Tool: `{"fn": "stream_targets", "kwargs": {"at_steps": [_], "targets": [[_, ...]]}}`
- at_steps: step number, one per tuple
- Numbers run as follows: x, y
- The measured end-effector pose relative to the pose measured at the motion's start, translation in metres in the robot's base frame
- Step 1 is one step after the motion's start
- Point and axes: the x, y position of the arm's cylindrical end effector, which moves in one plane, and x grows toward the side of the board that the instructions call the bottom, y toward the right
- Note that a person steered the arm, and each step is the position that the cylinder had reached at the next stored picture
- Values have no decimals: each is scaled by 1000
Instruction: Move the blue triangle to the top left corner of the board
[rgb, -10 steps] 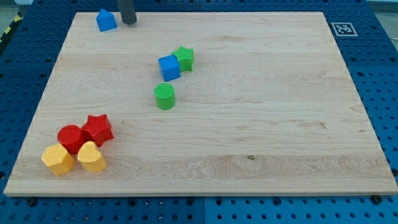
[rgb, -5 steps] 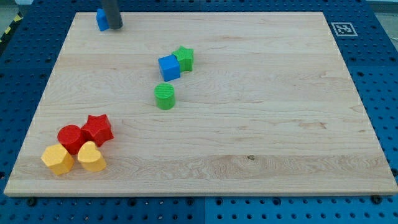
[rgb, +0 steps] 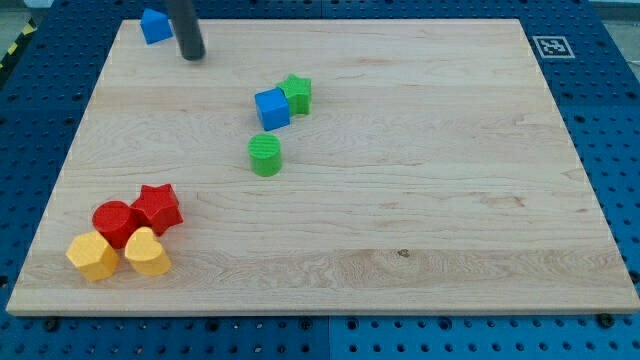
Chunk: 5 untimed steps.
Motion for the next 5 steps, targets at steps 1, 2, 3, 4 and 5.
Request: {"fn": "stream_targets", "kwargs": {"at_steps": [1,2,3,4,5], "targets": [[48,19],[75,25],[75,25],[75,25],[79,25]]}}
